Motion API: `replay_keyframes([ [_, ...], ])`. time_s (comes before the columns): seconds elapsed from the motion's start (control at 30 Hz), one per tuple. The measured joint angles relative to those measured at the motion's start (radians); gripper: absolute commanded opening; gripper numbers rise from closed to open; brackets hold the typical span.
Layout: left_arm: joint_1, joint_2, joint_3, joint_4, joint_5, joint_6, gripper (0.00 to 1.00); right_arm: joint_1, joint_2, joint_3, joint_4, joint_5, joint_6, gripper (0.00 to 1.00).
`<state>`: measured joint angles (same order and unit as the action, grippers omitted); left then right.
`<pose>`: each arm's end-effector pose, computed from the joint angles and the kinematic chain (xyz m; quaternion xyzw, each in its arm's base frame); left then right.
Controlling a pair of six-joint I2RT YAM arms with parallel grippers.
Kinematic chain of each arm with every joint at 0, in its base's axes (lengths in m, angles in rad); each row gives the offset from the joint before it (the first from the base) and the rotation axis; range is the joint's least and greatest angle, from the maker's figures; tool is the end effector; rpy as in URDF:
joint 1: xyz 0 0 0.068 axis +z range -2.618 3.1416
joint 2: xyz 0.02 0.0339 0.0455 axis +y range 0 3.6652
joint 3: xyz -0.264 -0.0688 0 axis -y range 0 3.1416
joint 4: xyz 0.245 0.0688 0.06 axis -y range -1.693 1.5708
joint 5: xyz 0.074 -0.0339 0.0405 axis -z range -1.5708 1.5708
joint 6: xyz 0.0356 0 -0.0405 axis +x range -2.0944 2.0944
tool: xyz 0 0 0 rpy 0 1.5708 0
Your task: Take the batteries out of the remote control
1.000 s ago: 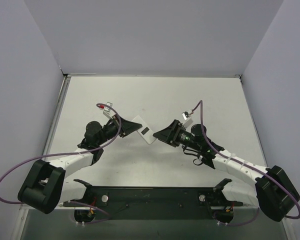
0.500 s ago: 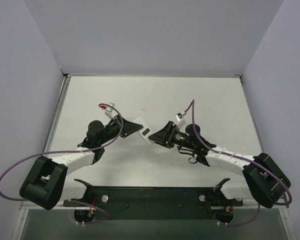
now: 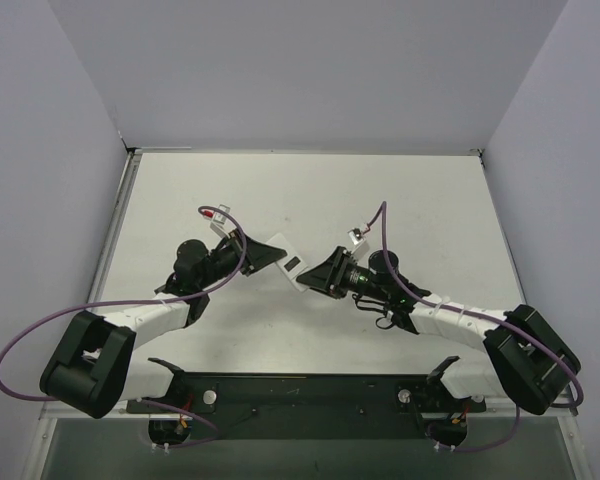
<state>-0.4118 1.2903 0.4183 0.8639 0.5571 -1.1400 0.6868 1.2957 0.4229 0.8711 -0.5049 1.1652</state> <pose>0.2259 -0.1192 0.2174 -0.0621 0.7068 -0.6135 0.3466 0.1877 0.1762 0.2183 -0.0091 0.7076 0.6530 0.2699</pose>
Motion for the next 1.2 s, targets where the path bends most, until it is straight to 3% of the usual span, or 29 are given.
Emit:
replay_keyframes([
  [0.57, -0.02, -0.019, 0.023, -0.066, 0.011, 0.001, 0.0, -0.005, -0.082, -0.023, -0.068, 0.01, -0.018, 0.24],
  [0.73, -0.027, -0.005, 0.027, -0.092, 0.003, 0.0, 0.0, -0.014, -0.082, -0.038, -0.068, 0.007, -0.014, 0.24],
  [0.83, -0.035, 0.013, 0.027, -0.1, 0.003, 0.0, 0.0, -0.021, -0.082, -0.055, -0.068, -0.002, -0.009, 0.31],
  [1.2, -0.01, 0.095, 0.039, -0.183, -0.087, 0.058, 0.0, -0.108, -0.115, -0.127, -0.122, 0.019, -0.009, 0.23],
])
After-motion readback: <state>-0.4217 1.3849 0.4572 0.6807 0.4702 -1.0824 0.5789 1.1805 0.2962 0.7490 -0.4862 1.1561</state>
